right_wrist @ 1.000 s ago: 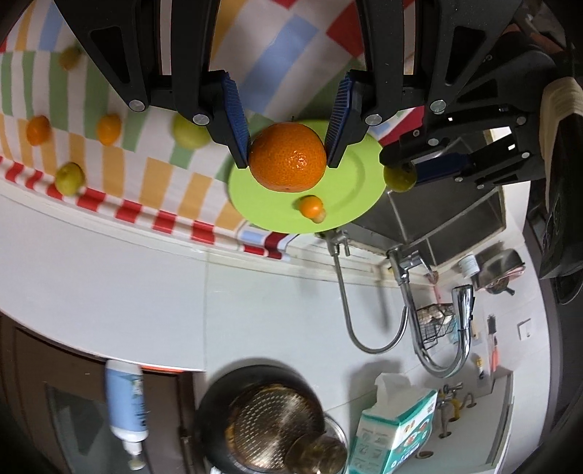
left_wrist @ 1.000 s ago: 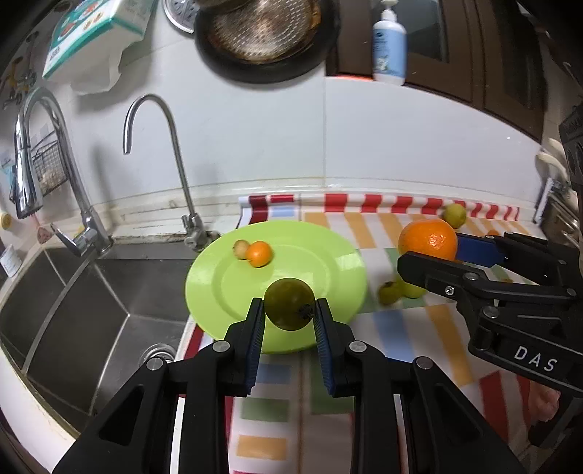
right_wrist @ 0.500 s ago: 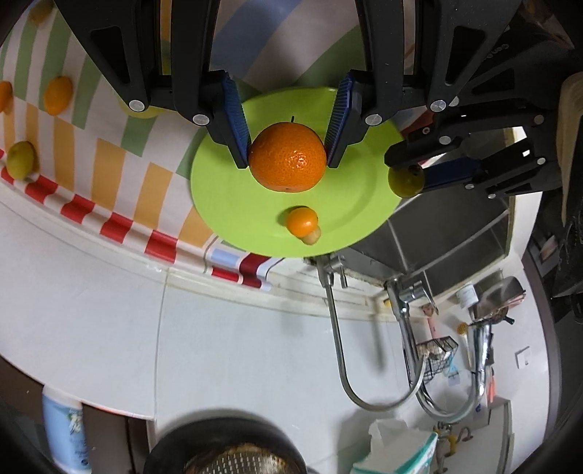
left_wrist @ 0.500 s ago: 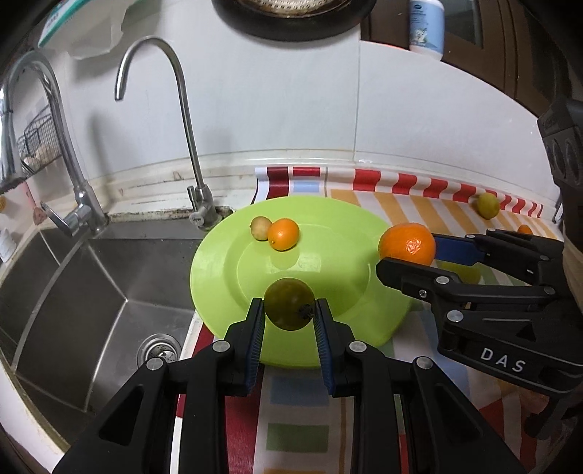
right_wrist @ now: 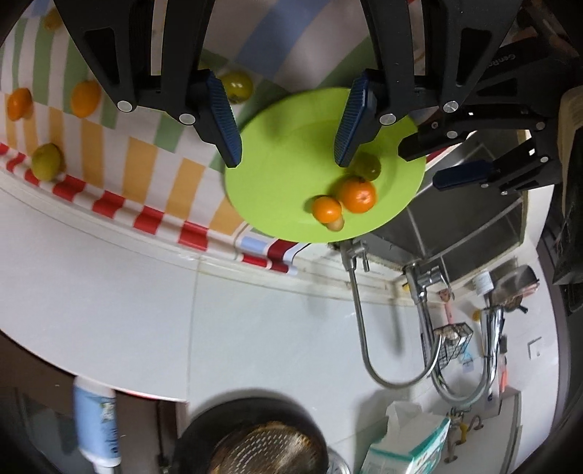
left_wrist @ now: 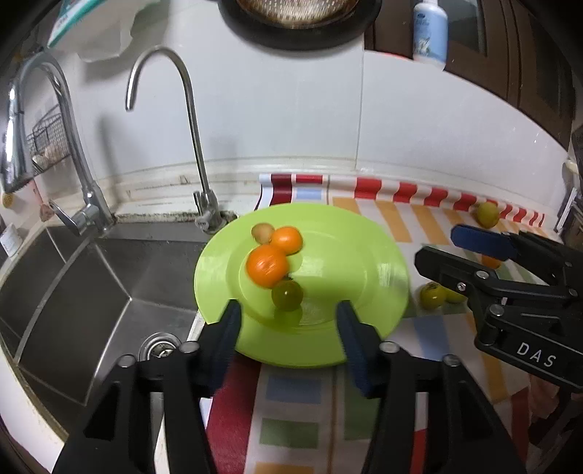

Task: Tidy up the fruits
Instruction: 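Lift both open tools away from the plate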

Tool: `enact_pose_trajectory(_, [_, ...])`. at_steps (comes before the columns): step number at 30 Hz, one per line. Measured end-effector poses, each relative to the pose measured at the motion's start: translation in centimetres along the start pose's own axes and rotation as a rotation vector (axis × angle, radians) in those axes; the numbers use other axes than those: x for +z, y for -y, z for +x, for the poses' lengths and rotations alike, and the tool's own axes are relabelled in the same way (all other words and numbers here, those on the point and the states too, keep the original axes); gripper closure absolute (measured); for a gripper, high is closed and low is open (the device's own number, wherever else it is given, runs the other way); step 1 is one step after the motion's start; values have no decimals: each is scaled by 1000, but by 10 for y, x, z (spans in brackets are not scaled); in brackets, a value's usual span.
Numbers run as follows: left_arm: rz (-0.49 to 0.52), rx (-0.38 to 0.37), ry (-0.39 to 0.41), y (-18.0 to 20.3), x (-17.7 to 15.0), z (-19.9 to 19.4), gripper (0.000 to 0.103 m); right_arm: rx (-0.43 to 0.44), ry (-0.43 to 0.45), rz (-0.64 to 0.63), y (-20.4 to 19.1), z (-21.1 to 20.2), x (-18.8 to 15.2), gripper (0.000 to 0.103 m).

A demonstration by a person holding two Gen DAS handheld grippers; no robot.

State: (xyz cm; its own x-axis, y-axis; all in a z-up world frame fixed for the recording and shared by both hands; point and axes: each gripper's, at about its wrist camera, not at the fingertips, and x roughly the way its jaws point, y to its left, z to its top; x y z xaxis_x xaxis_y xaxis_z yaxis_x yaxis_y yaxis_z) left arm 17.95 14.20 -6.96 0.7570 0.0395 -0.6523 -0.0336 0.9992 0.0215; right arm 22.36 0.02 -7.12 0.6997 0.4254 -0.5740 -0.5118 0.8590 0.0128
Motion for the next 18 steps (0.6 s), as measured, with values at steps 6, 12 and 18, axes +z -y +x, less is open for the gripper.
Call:
enact_pose_trajectory(6, [12, -6, 65, 14, 3, -29, 32, -37, 31, 50, 11, -35, -3, 46])
enact_pose_trajectory(12, [42, -21, 121, 29, 5, -55, 16, -96, 73, 69, 19, -70, -8, 40])
enact_pose_trajectory(18, [59, -50, 160, 42, 3, -73, 12, -149, 102, 82, 26, -99, -14, 36])
